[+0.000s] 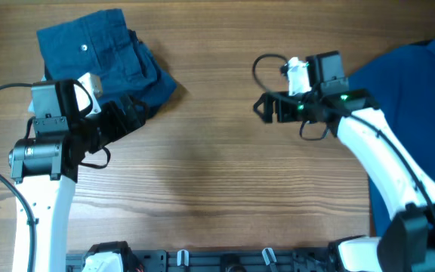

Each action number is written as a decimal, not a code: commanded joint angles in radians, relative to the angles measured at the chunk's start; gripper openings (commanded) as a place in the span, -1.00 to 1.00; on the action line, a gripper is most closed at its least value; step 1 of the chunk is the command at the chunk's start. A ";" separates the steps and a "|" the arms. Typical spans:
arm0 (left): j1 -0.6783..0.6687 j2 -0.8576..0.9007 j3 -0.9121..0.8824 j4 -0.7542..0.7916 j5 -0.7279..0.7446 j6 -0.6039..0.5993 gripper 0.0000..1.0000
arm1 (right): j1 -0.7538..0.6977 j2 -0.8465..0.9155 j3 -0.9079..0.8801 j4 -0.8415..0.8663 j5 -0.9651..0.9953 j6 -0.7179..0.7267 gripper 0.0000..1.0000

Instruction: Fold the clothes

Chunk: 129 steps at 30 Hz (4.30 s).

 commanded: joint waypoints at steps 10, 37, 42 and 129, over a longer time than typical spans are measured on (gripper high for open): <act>0.000 -0.002 0.025 -0.010 0.055 0.027 1.00 | -0.329 0.297 0.077 0.270 0.436 0.275 0.65; 0.000 -0.002 0.026 0.008 0.129 0.027 0.75 | 0.034 0.145 0.076 0.362 -0.095 0.180 -0.91; 0.000 -0.003 0.025 -0.004 0.129 0.027 0.77 | 0.326 0.177 0.076 0.366 -0.024 0.241 -0.90; -0.473 0.485 0.024 0.017 -0.175 0.184 0.12 | -0.456 0.260 0.072 0.145 0.193 0.351 0.25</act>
